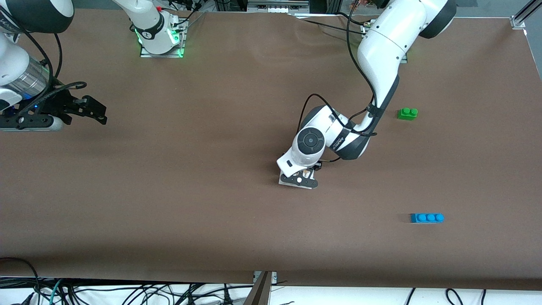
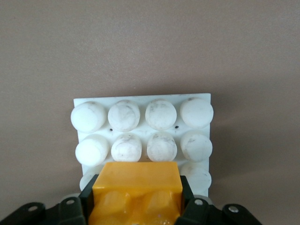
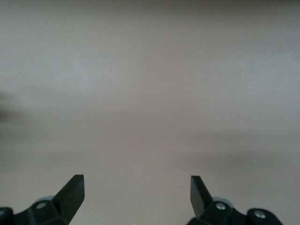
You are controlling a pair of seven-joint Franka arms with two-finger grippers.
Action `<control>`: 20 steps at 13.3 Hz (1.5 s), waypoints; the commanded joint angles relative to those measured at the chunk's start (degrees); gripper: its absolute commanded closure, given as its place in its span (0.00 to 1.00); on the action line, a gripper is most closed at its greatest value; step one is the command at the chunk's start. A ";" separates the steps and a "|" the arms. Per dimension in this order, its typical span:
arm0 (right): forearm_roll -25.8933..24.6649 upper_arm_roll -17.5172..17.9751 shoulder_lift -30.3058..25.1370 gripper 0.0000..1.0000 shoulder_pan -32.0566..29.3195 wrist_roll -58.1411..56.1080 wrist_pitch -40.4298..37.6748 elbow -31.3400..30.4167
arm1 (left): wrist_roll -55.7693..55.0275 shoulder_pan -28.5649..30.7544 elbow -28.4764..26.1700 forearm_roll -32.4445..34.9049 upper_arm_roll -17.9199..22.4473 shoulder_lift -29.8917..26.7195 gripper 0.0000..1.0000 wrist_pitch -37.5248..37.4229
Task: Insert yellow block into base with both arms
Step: 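Press the yellow brick down onto the plate studs with the left gripper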
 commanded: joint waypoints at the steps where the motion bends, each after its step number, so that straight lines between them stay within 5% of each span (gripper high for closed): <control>1: -0.15 0.31 0.34 0.00 -0.08 0.23 -1.07 1.29 | -1.41 -1.63 0.27 2.00 0.85 0.28 0.82 -1.18; 10: -0.15 0.31 0.42 0.00 -0.16 0.23 -1.16 1.21 | -1.32 -2.16 -0.26 2.87 1.02 0.11 0.81 -3.29; 11: -0.15 0.31 0.42 0.00 -0.16 0.23 -1.16 1.21 | -1.41 -2.16 -0.26 3.31 0.93 0.11 0.72 -3.29; 12: -0.15 0.31 0.42 0.00 -0.16 0.23 -1.16 1.21 | -1.49 -2.16 -0.26 3.23 0.93 0.02 0.39 -3.29; 14: -0.15 0.31 0.42 0.00 -0.16 0.23 -1.16 1.21 | -2.02 -2.16 0.09 2.97 0.85 -0.15 0.05 -3.38; 20: -0.15 0.31 0.42 0.00 -0.16 0.23 -1.16 1.21 | -2.73 -1.73 0.79 2.17 0.58 -2.25 0.00 -5.91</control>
